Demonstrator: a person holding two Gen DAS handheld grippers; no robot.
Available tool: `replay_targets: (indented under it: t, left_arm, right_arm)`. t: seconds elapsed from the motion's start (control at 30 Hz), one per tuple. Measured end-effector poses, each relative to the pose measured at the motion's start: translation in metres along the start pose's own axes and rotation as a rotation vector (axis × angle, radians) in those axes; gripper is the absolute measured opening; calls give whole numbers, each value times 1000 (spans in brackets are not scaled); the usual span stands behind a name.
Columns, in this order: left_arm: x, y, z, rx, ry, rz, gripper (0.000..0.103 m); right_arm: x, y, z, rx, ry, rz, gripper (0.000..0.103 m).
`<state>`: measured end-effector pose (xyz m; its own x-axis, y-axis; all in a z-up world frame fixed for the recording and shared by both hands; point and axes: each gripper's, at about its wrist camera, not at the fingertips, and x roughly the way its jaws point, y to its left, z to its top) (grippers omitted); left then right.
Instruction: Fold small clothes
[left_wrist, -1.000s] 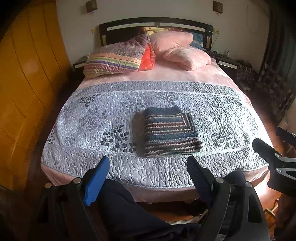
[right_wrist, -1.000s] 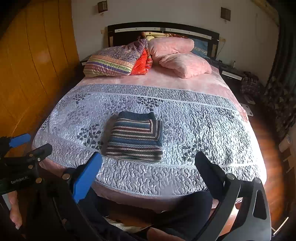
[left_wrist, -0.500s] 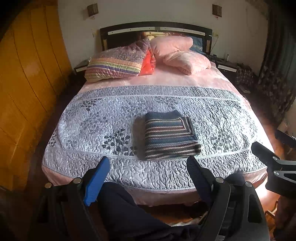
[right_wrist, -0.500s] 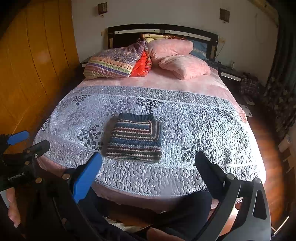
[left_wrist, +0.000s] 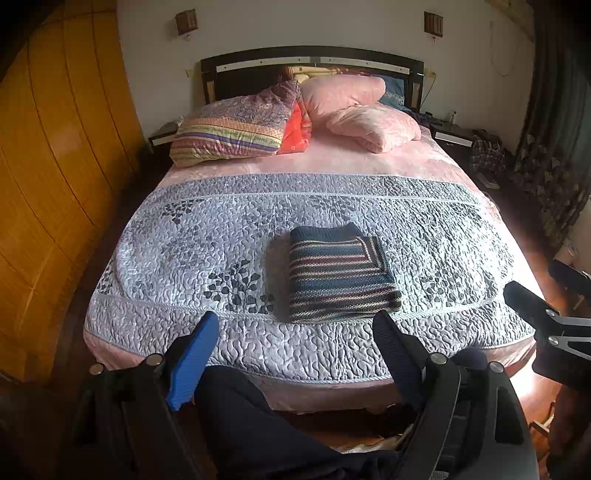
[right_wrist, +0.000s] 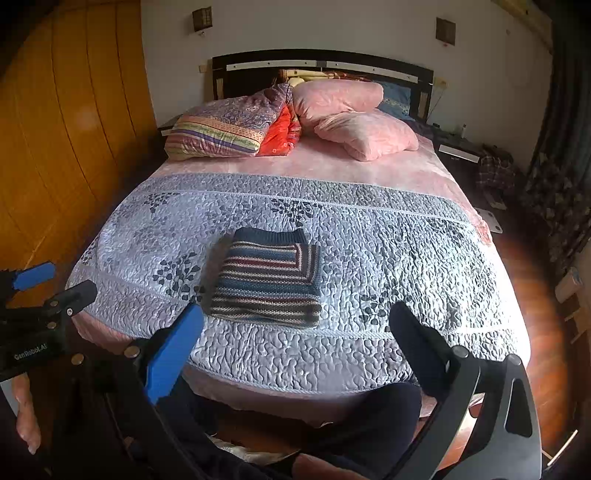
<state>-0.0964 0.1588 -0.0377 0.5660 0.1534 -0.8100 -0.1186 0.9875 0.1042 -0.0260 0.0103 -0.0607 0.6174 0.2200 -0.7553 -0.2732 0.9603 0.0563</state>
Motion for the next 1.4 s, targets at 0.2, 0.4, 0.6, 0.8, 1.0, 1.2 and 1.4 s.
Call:
replay_targets:
  t: [0.2,0.4,0.6,0.8,1.0,1.2,1.4]
  left_arm:
    - [2,1,2,2,1,-3,85]
    - [2,0,1,7,2,-5,85]
    - [6,0,5,15,3,-10,85]
    - [14,1,6,8,13,-18,85]
    - [17,-1,4,16,21,-26,85]
    - [17,2,2,12,25,-24,85]
    - [17,3,2,13,26,-22,85]
  right_arm:
    - [3,1,2,-1,5,-2,100]
    - [5,1,2,-2,4,-6,100]
    - [9,0,1,-2,8,-11,100]
    - [8,2,4,-14,-13,-40,100]
    - [11,2,-1,-26,-11,-48,100]
    - [10,2,1,-20,-11,-51,100]
    - [13,4,1,-14,7,-52,100]
